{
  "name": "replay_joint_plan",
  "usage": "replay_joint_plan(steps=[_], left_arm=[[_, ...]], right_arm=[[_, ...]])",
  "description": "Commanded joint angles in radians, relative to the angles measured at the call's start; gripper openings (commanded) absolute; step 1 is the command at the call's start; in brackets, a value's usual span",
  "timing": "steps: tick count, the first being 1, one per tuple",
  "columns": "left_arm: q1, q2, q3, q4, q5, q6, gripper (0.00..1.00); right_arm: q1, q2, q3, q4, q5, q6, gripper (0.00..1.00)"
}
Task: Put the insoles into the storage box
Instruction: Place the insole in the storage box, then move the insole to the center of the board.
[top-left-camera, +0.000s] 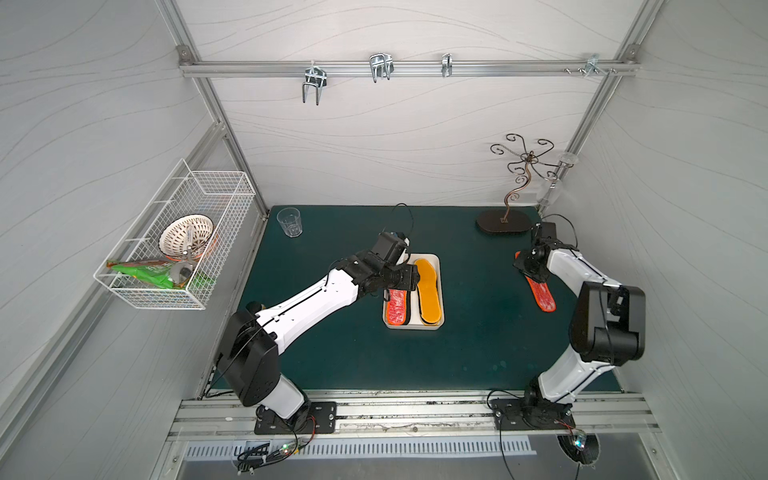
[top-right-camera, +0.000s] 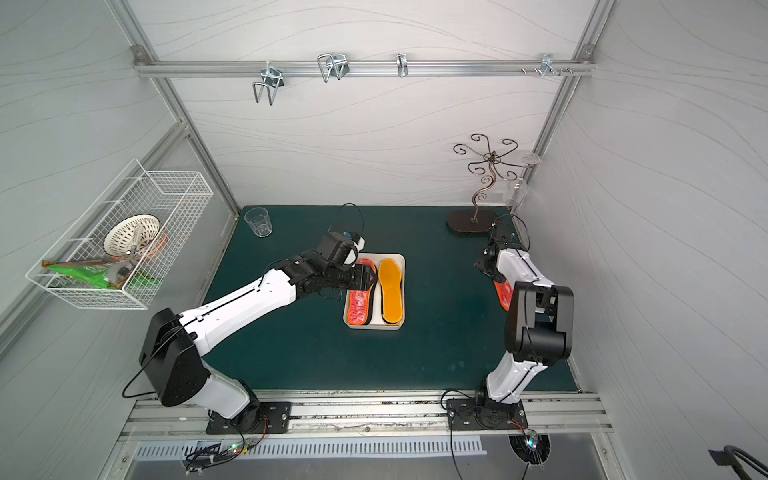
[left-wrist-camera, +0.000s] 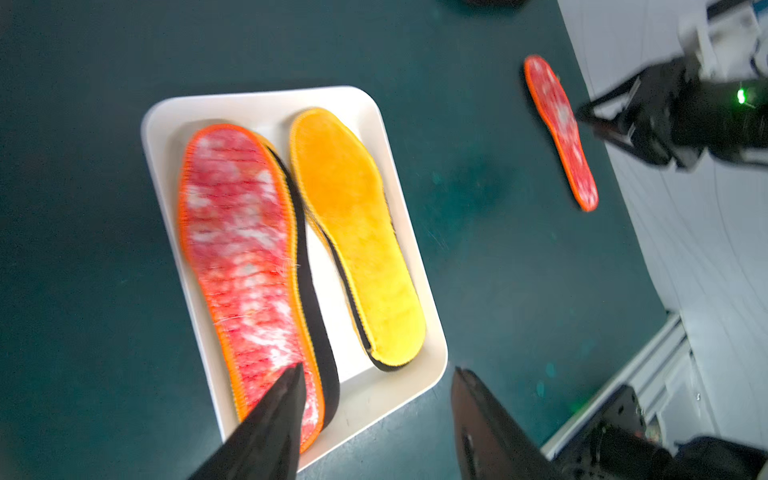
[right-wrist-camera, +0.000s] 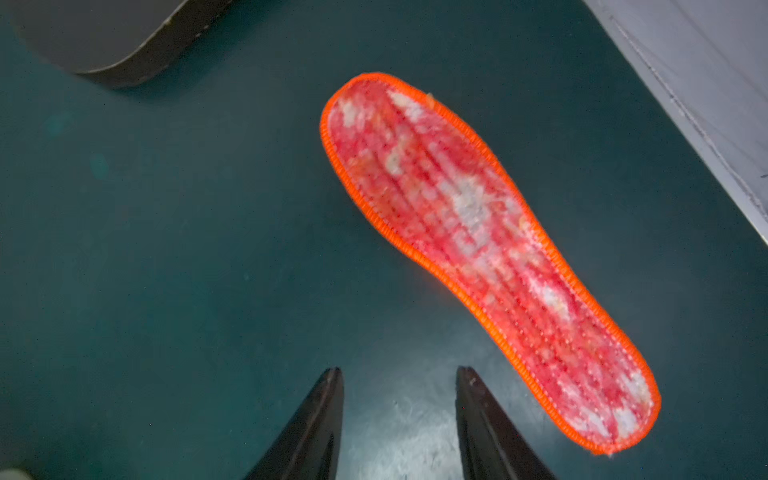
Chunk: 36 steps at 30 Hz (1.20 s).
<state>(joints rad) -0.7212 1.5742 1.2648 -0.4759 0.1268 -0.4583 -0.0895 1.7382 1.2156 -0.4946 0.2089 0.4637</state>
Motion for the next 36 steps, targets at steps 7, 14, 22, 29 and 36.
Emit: replay_joint_plan(steps=[7, 14, 22, 29, 36], left_arm=[[-0.037, 0.077, 0.0, 0.02, 0.053, 0.046, 0.67], [-0.037, 0.074, -0.006, 0.028, 0.001, 0.04, 0.67], [-0.007, 0.05, -0.028, 0.065, -0.024, 0.0, 0.67], [0.07, -0.044, -0.138, 0.142, -0.055, -0.056, 0.66], [0.138, -0.11, -0.2, 0.149, -0.087, -0.059, 0.66]], right_arm=[[-0.094, 0.164, 0.102, -0.045, -0.013, -0.011, 0.44], [-0.168, 0.221, 0.127, -0.053, -0.098, -0.015, 0.46], [-0.162, 0.254, 0.095, -0.053, -0.302, 0.019, 0.47], [-0.077, 0.156, -0.029, 0.015, -0.414, 0.112, 0.49], [0.074, -0.01, -0.252, 0.191, -0.447, 0.292, 0.51]])
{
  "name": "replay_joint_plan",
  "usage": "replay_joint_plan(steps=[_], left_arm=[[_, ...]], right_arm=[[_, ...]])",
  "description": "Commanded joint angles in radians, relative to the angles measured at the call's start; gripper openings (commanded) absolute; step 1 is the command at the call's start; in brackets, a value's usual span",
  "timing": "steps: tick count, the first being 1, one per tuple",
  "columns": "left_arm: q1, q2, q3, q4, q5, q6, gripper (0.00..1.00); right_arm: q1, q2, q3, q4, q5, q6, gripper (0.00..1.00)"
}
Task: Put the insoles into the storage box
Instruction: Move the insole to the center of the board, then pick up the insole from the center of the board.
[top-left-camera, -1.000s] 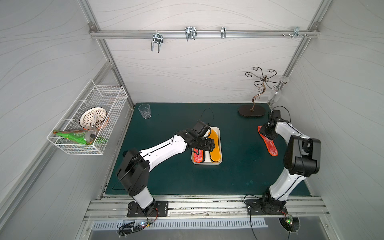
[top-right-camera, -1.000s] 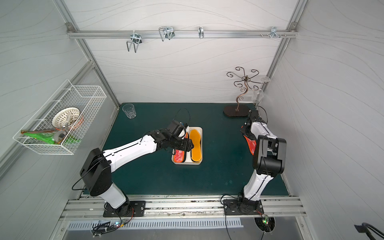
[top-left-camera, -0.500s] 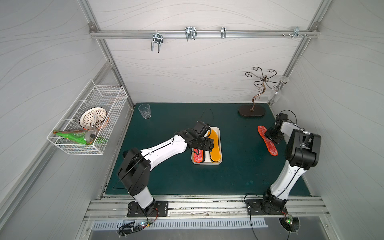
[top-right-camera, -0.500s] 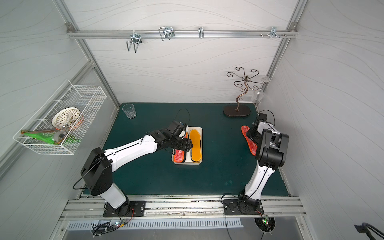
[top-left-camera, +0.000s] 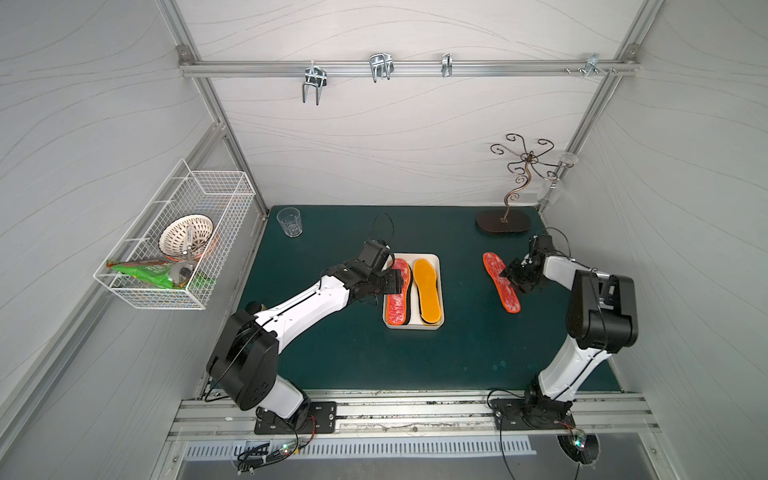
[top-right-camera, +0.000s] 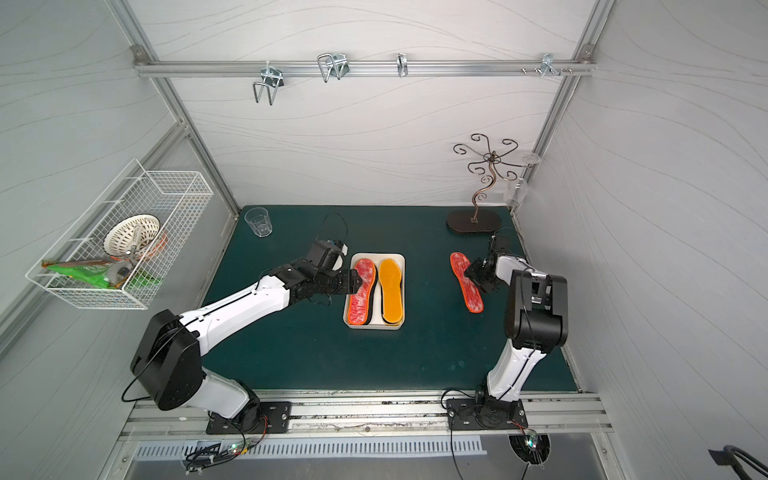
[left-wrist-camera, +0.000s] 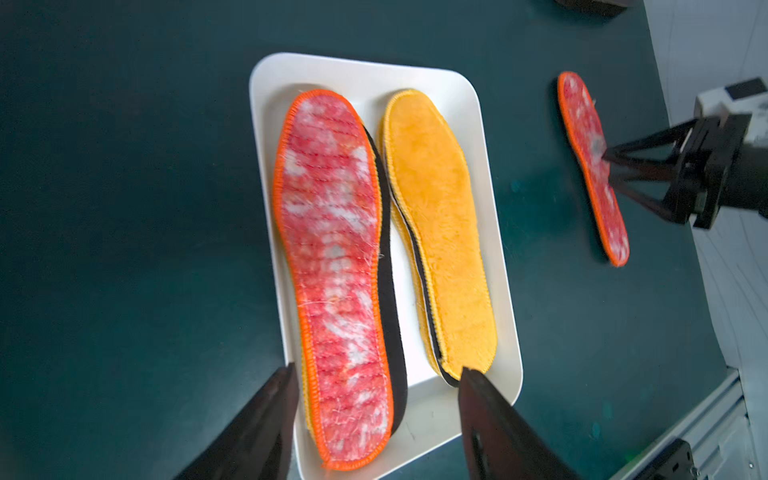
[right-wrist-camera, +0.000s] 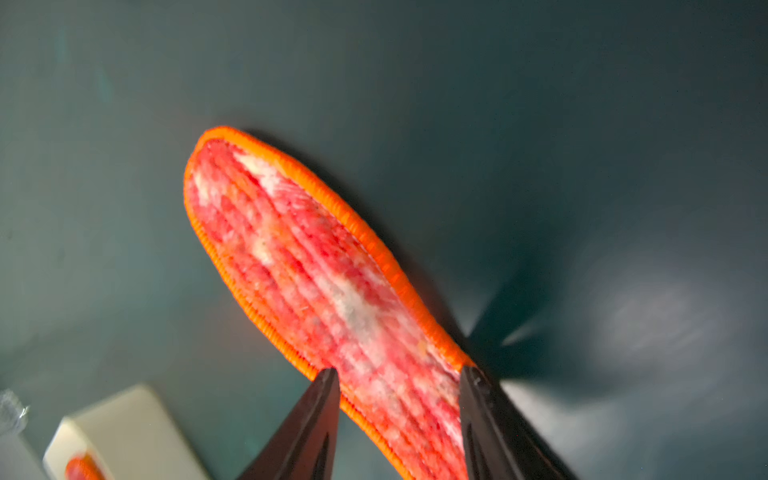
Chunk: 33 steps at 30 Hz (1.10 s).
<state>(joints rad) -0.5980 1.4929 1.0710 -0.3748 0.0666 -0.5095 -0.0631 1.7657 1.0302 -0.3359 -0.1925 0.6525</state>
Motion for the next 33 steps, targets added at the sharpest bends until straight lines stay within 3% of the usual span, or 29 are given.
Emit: replay_joint_plan(steps=[1, 8, 13, 20, 27, 33], left_arm=[[0.022, -0.034, -0.011, 0.049, -0.028, -0.007, 0.66], [0.042, -0.04, -0.017, 0.039, -0.03, -0.006, 0.66], [0.043, -0.046, -0.022, 0.034, -0.033, -0.004, 0.66], [0.043, -0.045, -0.036, 0.078, 0.01, 0.01, 0.66], [0.034, 0.002, -0.005, 0.107, 0.17, 0.071, 0.66], [-0.003, 0.001, -0.019, 0.119, 0.167, 0.103, 0.66]], right_arm=[[0.076, -0.06, -0.089, 0.043, -0.036, 0.126, 0.52], [0.23, -0.168, -0.172, 0.111, -0.097, 0.227, 0.57], [0.262, -0.203, -0.069, -0.034, -0.162, 0.06, 0.6], [0.242, -0.297, -0.042, -0.139, 0.06, -0.108, 0.68], [0.122, -0.2, -0.049, -0.139, -0.079, -0.202, 0.72], [0.105, -0.162, -0.053, -0.118, -0.135, -0.211, 0.72]])
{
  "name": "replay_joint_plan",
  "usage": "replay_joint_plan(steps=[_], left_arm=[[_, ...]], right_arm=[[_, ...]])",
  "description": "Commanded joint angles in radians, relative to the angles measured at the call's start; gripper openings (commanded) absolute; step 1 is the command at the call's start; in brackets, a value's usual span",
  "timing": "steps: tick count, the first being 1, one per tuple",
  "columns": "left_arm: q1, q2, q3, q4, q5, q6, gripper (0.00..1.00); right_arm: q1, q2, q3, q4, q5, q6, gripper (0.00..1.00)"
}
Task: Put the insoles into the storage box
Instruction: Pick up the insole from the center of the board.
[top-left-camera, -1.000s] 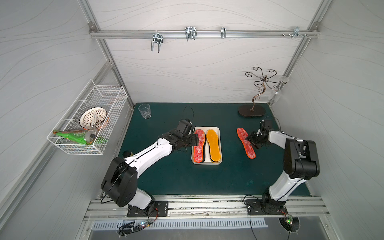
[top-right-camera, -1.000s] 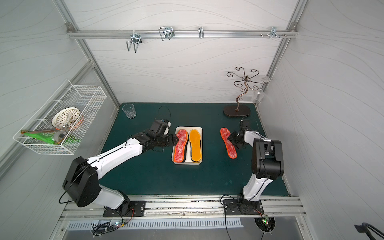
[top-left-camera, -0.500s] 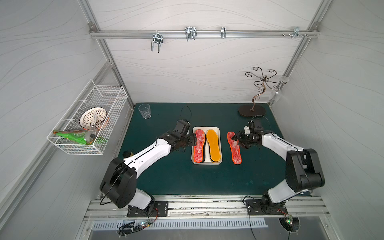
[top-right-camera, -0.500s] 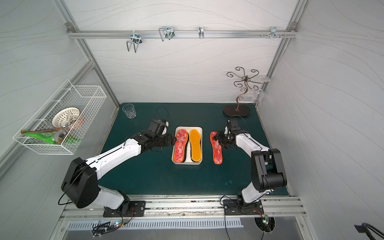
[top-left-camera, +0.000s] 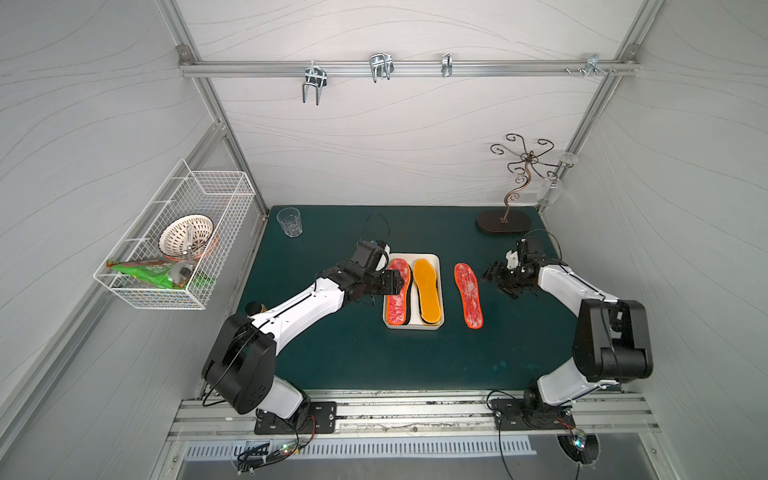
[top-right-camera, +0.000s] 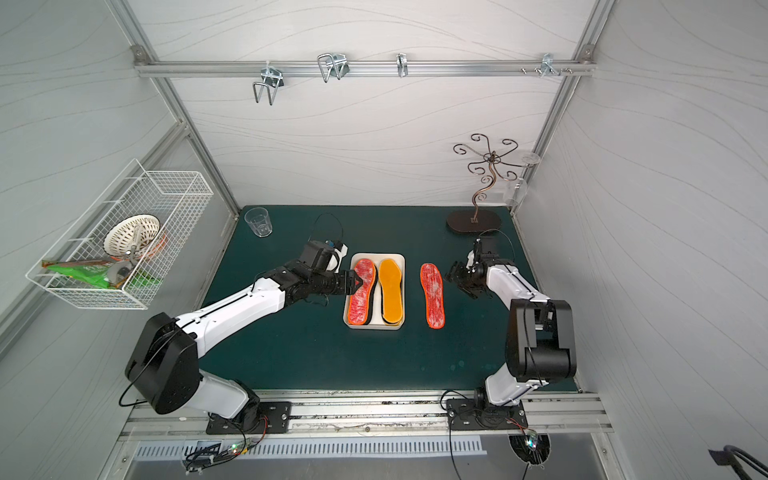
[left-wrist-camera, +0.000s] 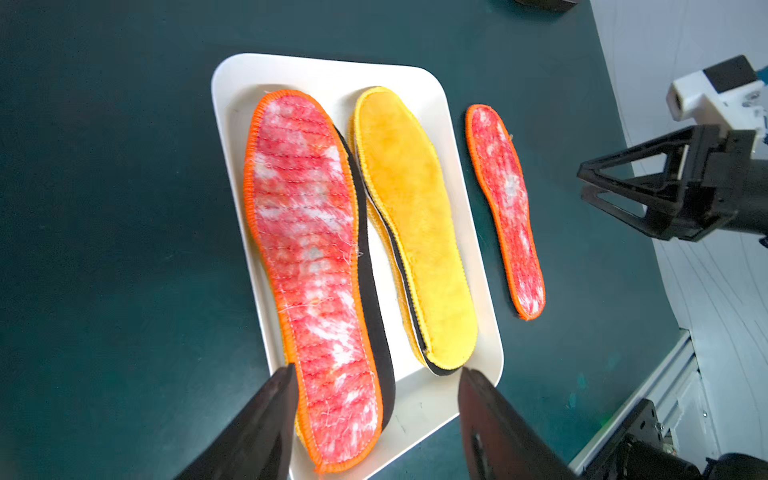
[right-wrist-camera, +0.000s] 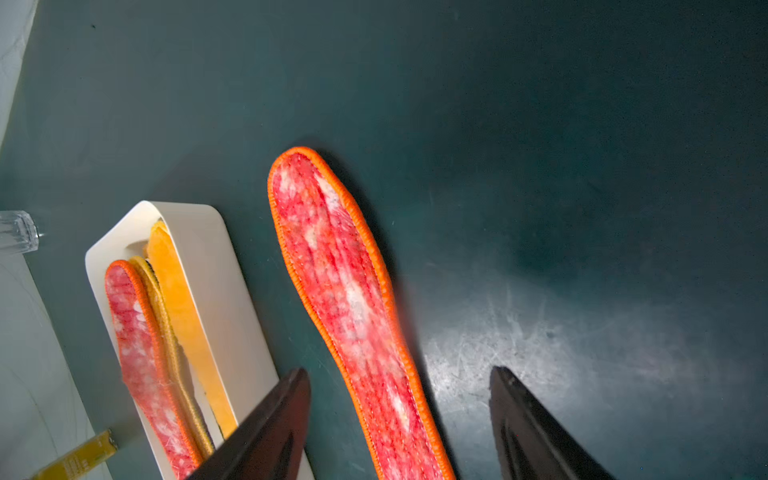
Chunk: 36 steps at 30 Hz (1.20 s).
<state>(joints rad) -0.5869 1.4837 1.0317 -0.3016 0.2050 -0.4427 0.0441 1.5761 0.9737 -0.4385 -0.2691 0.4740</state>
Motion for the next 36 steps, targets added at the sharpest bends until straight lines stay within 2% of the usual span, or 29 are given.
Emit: replay_joint_plan(steps=[1, 4, 9, 16, 22, 26, 29, 31, 33, 36], left_arm=[[-0.014, 0.013, 0.019, 0.045, 0.03, 0.033, 0.66], [-0.014, 0.018, 0.017, 0.047, 0.033, 0.029, 0.66], [-0.016, 0.013, 0.014, 0.059, 0.041, 0.022, 0.66], [-0.016, 0.012, 0.015, 0.063, 0.04, 0.013, 0.66], [-0.015, 0.007, 0.008, 0.069, 0.039, 0.001, 0.66], [-0.016, -0.005, 0.003, 0.069, 0.032, -0.002, 0.66], [-0.016, -0.015, -0.002, 0.067, 0.021, -0.002, 0.66], [-0.016, -0.02, -0.005, 0.068, 0.015, -0.003, 0.66], [-0.016, -0.023, -0.006, 0.064, 0.01, -0.002, 0.66], [-0.016, -0.023, -0.007, 0.062, 0.005, -0.002, 0.66]], right_arm=[[0.0, 0.045, 0.007, -0.017, -0.078, -0.032, 0.72], [0.008, 0.086, 0.006, -0.017, -0.096, -0.028, 0.7], [0.008, 0.132, 0.001, -0.008, -0.045, -0.02, 0.67], [0.052, 0.186, -0.008, 0.025, -0.085, -0.009, 0.61], [0.089, 0.212, 0.003, 0.051, -0.057, 0.007, 0.48], [0.092, 0.218, 0.012, 0.051, -0.047, 0.011, 0.3], [0.091, 0.215, 0.007, 0.059, -0.036, 0.015, 0.1], [0.091, 0.214, 0.007, 0.062, -0.026, 0.022, 0.03], [0.091, 0.206, -0.003, 0.07, -0.026, 0.029, 0.0], [0.086, 0.189, -0.013, 0.081, -0.032, 0.038, 0.0]])
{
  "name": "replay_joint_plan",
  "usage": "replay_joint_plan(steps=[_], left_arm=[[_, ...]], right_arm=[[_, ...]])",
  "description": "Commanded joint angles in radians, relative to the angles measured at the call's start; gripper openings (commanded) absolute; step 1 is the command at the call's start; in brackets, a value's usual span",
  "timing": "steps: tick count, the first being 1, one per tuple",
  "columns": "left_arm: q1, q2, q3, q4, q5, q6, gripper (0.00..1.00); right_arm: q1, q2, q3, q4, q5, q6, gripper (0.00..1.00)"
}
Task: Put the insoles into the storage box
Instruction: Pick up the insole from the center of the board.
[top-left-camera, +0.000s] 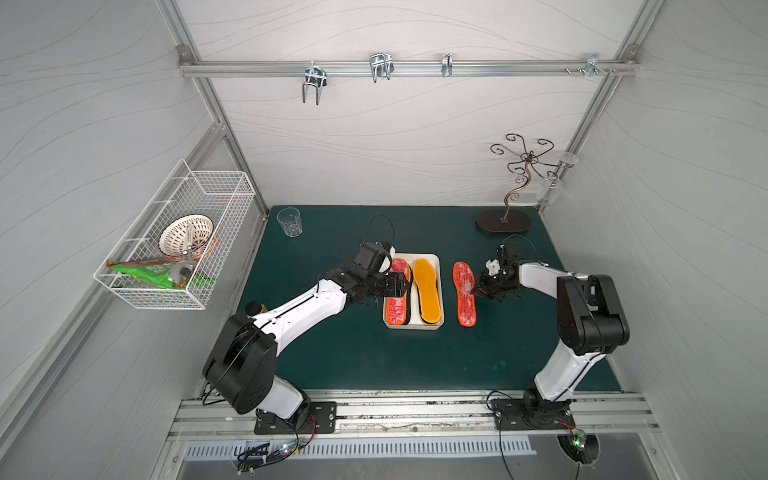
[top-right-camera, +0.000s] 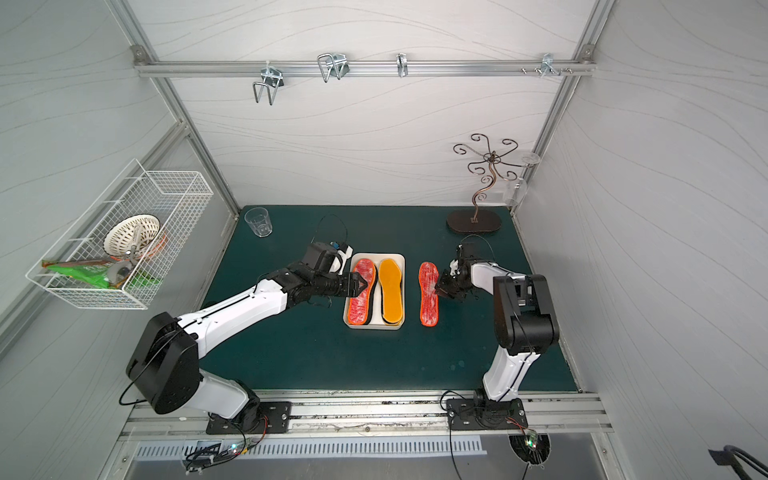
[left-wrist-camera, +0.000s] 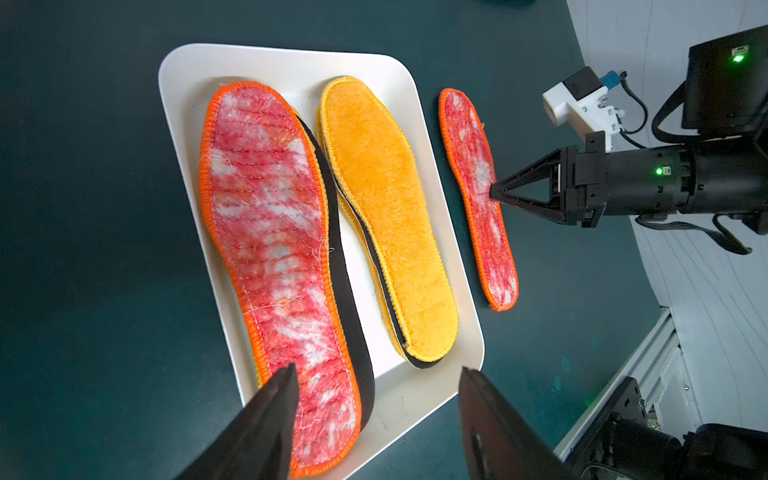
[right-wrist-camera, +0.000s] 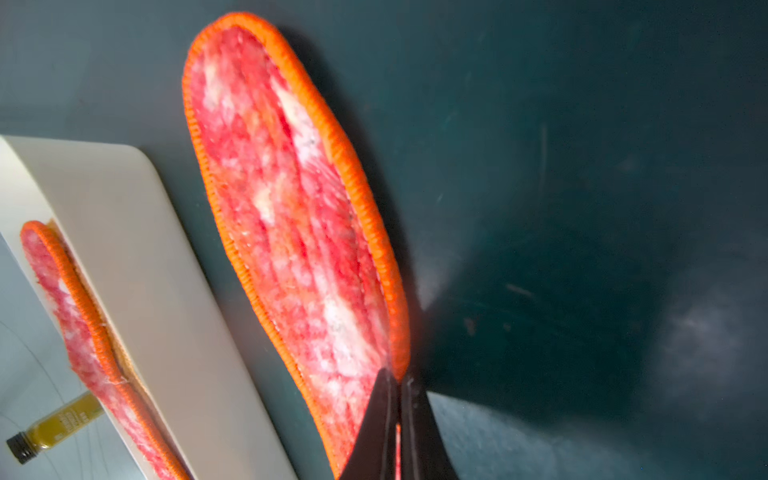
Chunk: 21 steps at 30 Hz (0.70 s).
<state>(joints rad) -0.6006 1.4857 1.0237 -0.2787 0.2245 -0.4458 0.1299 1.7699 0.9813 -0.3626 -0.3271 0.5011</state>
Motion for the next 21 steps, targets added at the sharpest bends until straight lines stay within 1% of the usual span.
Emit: replay_joint_plan(steps=[1, 7, 13, 21], left_arm=[[-0.001, -0.025, 0.001, 0.041, -0.014, -0.001, 0.66], [-0.002, -0.019, 0.011, 0.054, 0.0, -0.001, 0.66], [-0.002, -0.008, 0.015, 0.066, 0.017, -0.002, 0.66], [-0.015, 0.011, 0.048, 0.068, 0.06, 0.007, 0.67]], right_arm=[[0.0, -0.016, -0.025, 0.009, 0.022, 0.015, 0.0], [-0.007, -0.118, -0.041, 0.002, 0.01, 0.04, 0.0], [-0.049, -0.215, -0.063, -0.011, -0.034, 0.055, 0.0], [-0.076, -0.301, -0.067, -0.046, -0.07, 0.058, 0.0]])
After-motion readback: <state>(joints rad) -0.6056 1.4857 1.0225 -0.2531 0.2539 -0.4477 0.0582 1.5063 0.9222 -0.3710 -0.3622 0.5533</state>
